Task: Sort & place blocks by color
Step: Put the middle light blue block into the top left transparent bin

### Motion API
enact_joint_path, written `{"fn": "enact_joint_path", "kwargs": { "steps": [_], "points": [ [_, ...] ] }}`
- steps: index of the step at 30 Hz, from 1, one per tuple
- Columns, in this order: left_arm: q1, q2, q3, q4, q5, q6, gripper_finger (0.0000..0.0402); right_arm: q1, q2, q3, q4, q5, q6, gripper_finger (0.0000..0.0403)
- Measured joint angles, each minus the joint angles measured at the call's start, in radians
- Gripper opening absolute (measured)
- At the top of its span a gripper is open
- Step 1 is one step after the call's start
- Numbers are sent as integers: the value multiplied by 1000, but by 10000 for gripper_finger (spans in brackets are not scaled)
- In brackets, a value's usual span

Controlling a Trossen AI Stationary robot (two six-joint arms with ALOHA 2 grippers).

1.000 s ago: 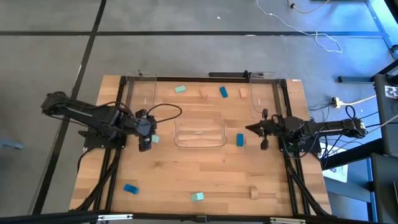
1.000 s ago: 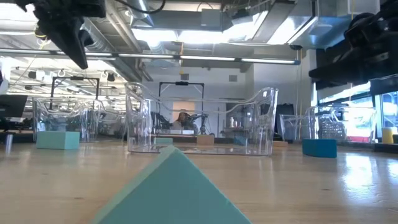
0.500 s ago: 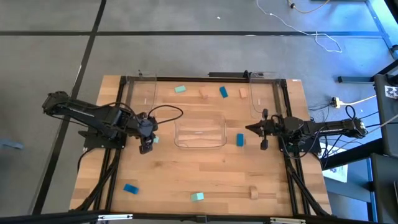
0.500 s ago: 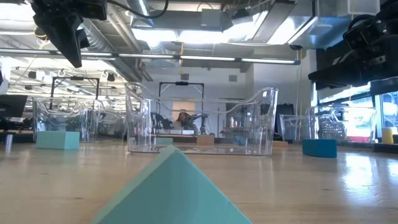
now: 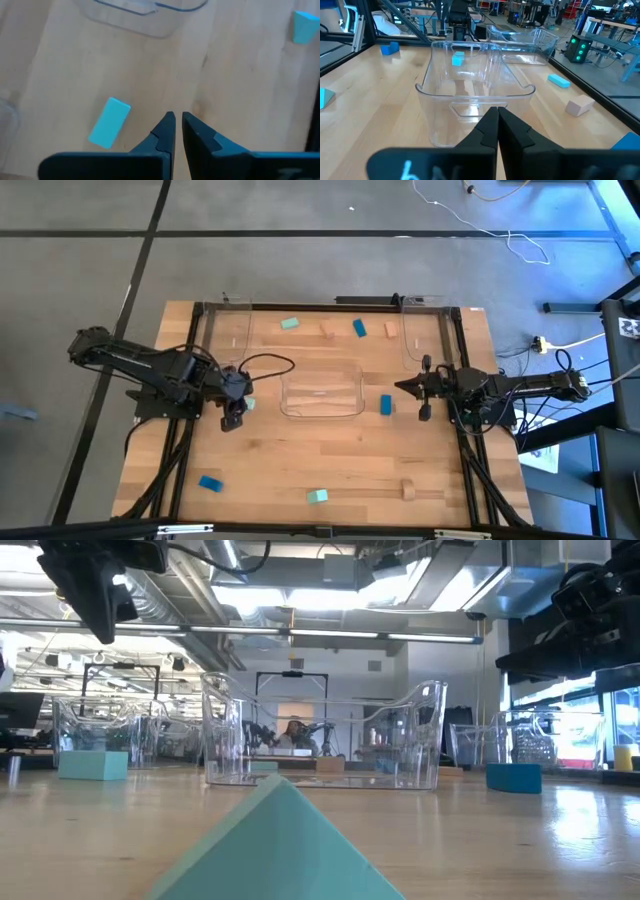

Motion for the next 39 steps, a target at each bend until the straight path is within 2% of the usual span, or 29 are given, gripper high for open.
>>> {"fn": "enact_joint_path", "kwargs": {
  "steps": [5,8,13,15,18,20,24,30,36,39],
  "points": [
    [4,0,0,-13,44,-72,69,0,0,0,0,0,0,10],
    [21,0,-12,-6,76,-129,109,0,0,0,0,0,2,10],
    [55,0,-43,29,89,-131,186,0,0,0,0,0,2,10],
    [63,0,-54,30,89,-69,215,0,0,0,0,0,1,10],
    [66,3,-73,50,66,145,243,0,0,0,0,0,1,10],
    [66,22,-85,69,64,221,251,0,0,0,0,0,1,10],
    [66,54,-107,68,55,237,253,0,0,0,0,0,2,10],
    [68,150,-117,68,-85,247,254,0,1,0,0,0,2,10],
    [88,300,-117,67,-61,293,254,0,1,0,0,0,2,10],
    [108,364,-117,66,-92,294,254,0,1,0,0,0,0,10]
  ]
}}
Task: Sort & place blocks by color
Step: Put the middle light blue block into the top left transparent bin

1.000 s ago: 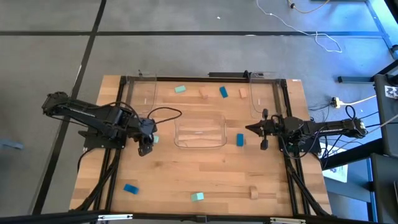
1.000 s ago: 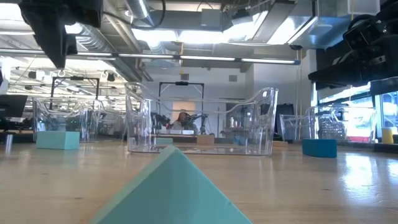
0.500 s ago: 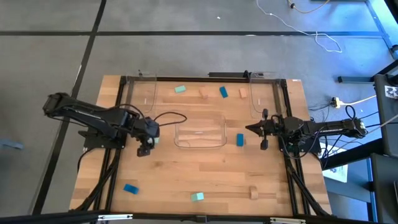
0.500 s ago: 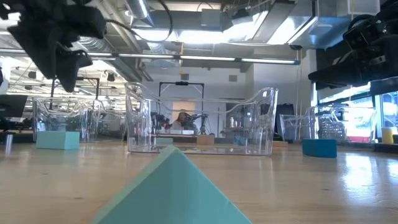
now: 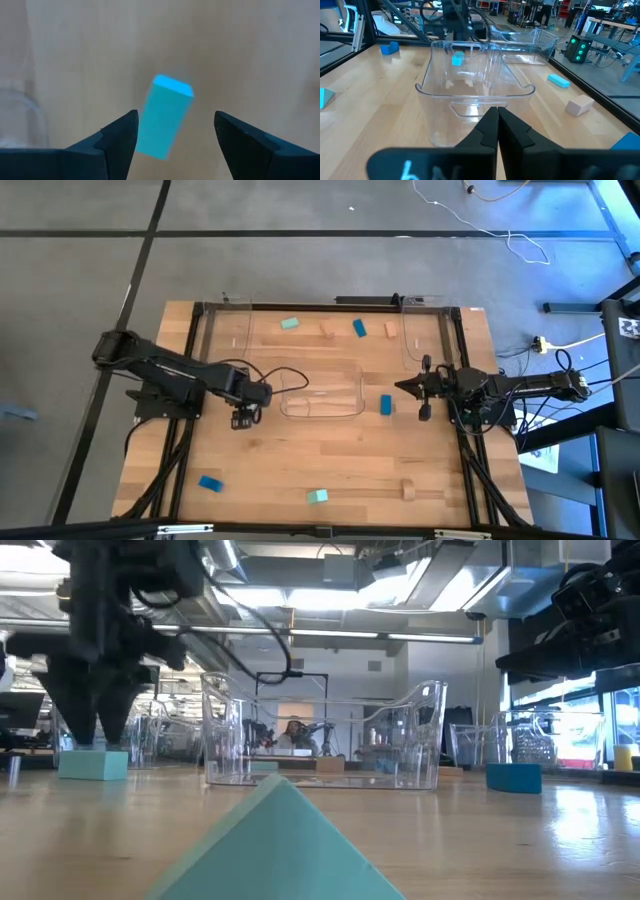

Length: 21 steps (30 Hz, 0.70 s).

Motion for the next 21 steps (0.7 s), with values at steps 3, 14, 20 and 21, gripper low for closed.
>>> {"fn": "enact_joint_path", "kwargs": {
  "steps": [3,14,20,21],
  "points": [
    [24,46,0,-1,-27,1,254,0,0,0,0,0,1,10],
    [91,158,0,46,-71,79,254,0,-1,0,0,0,1,10],
    [89,180,2,61,-92,31,254,0,-1,0,0,0,1,10],
    [89,182,2,65,-92,30,254,0,-1,0,0,0,0,10]
  ]
}}
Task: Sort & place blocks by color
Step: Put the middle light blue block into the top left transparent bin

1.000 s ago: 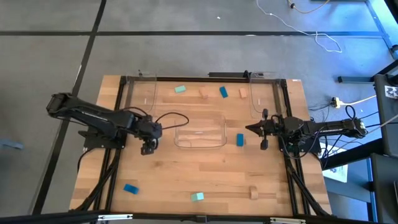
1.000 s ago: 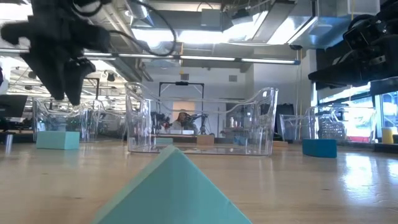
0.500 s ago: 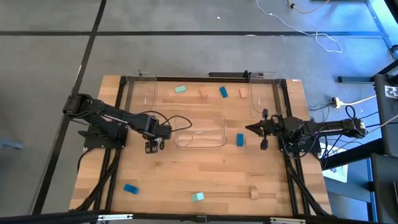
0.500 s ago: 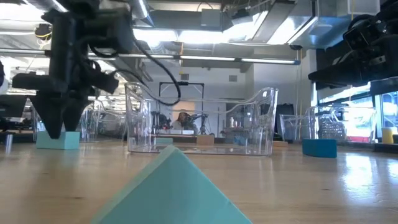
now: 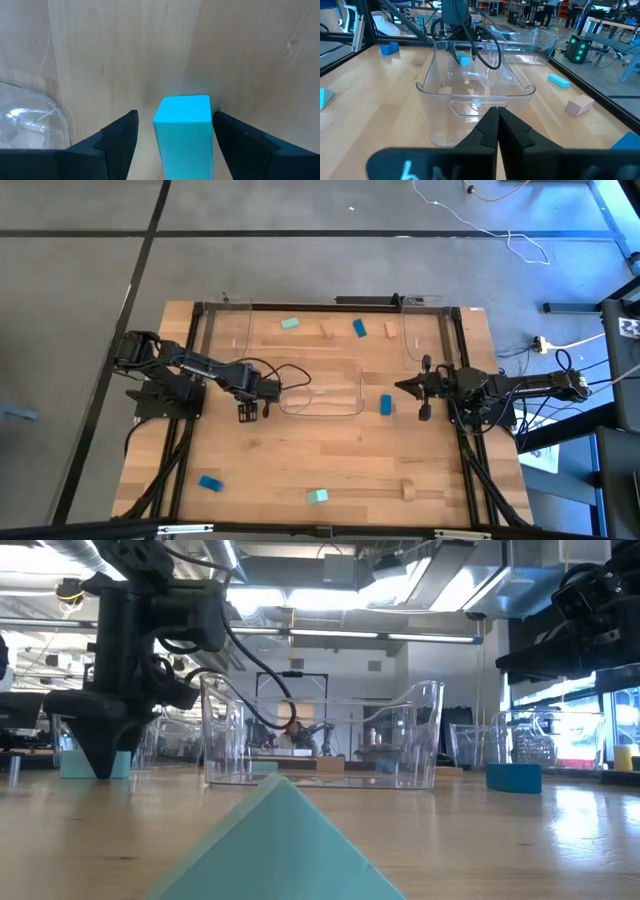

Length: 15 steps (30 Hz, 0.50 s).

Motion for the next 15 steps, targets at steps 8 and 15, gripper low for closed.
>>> {"fn": "enact_joint_path", "kwargs": {
  "steps": [8,15],
  "points": [
    [0,2,-1,6,-8,-8,253,0,0,0,0,0,1,10],
    [-2,3,-1,-1,1,-10,218,0,0,0,0,0,1,10]
  ]
}}
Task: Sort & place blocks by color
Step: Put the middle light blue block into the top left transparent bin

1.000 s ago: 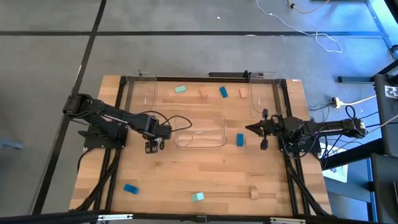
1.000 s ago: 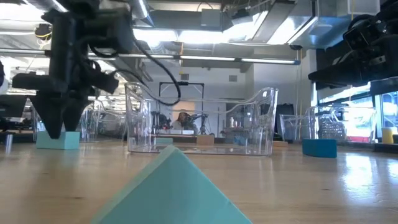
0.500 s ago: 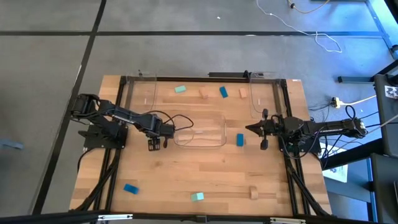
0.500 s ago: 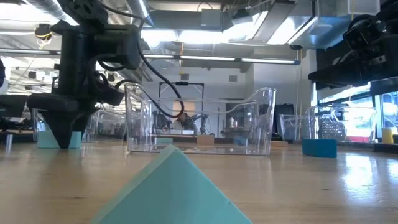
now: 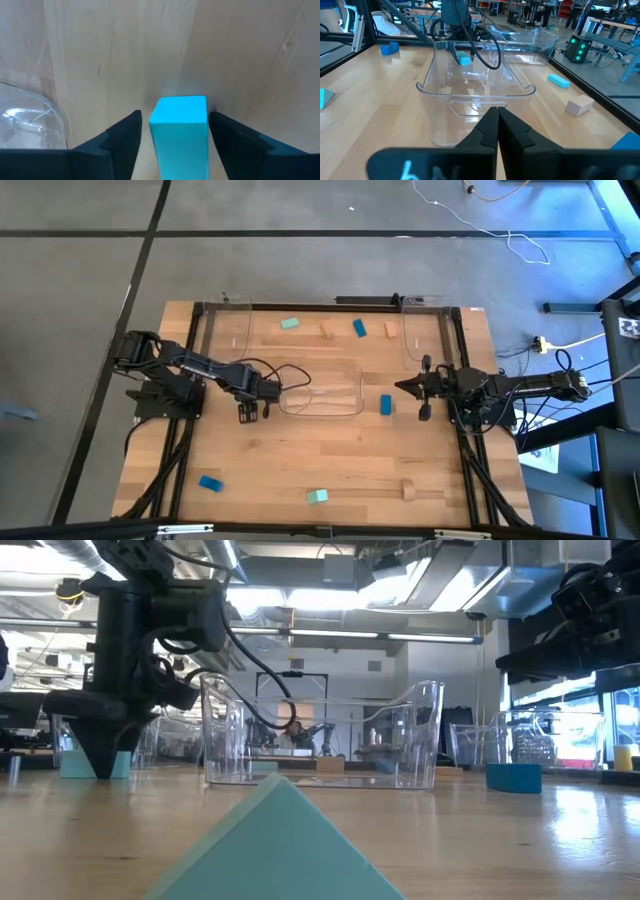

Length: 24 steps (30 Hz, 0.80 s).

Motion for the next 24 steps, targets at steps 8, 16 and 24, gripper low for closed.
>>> {"fn": "enact_joint_path", "kwargs": {
  "steps": [8,16,24],
  "points": [
    [0,0,1,-2,42,-7,130,0,0,0,0,0,-1,10],
    [1,-32,10,-26,97,-7,128,0,0,0,0,0,0,10],
    [1,-113,117,-124,111,-6,128,0,0,0,0,0,-2,10]
  ]
}}
